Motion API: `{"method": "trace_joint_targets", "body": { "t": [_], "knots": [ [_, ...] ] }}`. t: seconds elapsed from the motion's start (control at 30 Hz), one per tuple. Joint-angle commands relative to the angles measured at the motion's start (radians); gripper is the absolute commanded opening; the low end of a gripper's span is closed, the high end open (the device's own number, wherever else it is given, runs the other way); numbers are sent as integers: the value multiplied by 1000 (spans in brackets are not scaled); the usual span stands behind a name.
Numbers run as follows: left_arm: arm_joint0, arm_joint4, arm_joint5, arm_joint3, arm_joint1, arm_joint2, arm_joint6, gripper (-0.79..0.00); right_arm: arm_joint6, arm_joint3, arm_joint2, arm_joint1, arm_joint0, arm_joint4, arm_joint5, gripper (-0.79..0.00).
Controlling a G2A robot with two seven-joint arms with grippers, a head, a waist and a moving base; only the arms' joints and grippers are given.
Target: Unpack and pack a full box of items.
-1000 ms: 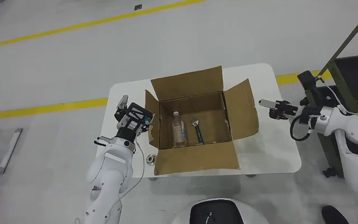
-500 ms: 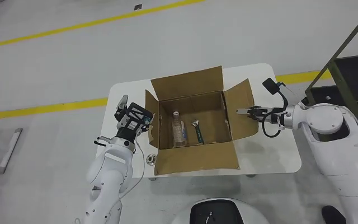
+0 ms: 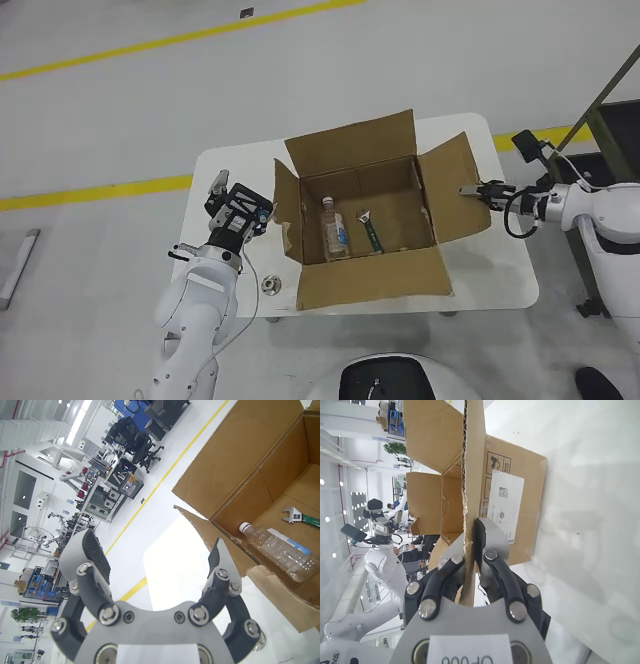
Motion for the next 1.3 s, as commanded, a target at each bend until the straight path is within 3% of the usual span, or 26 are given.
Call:
{"method": "trace_joint_targets", "body": {
  "t": [0.0,0.13,0.17,0.27,0.33,0.67,0.7,0.73,0.77,0.83,1.03,1.2,1.27],
  "knots": [
    [0,0,0,0,0,0,0,0,1,4,17,5,-3,1,4,-785],
    [0,0,0,0,0,0,0,0,2,2,36,15,-11,5,2,-785],
    [0,0,0,0,0,0,0,0,2,1,39,17,-12,7,2,-529],
    [0,0,0,0,0,0,0,0,-11,-19,41,21,-16,9,7,-345],
    [0,0,0,0,0,0,0,0,-28,-54,44,25,-21,3,22,0],
    [0,0,0,0,0,0,0,0,-102,-330,105,43,-71,-16,30,-9],
    [0,0,0,0,0,0,0,0,-105,-356,104,45,-71,-24,26,-123],
    [3,-1,5,2,0,-2,2,0,-107,-378,100,46,-72,-30,23,-428],
    [7,4,-2,6,1,-5,-2,0,-109,-398,92,47,-71,-33,19,-523],
    [15,6,-42,15,3,-14,-31,0,-108,-423,69,49,-67,-44,16,-637],
    [68,-175,-157,48,2,-59,-220,0,-108,-397,-29,51,-26,-62,19,-625],
    [68,-508,-123,56,-8,-106,-442,0,-104,-358,-98,51,12,-67,17,-606],
    [64,-531,-118,52,-8,-110,-458,0,-103,-343,-117,51,24,-65,17,-610]
  ]
}}
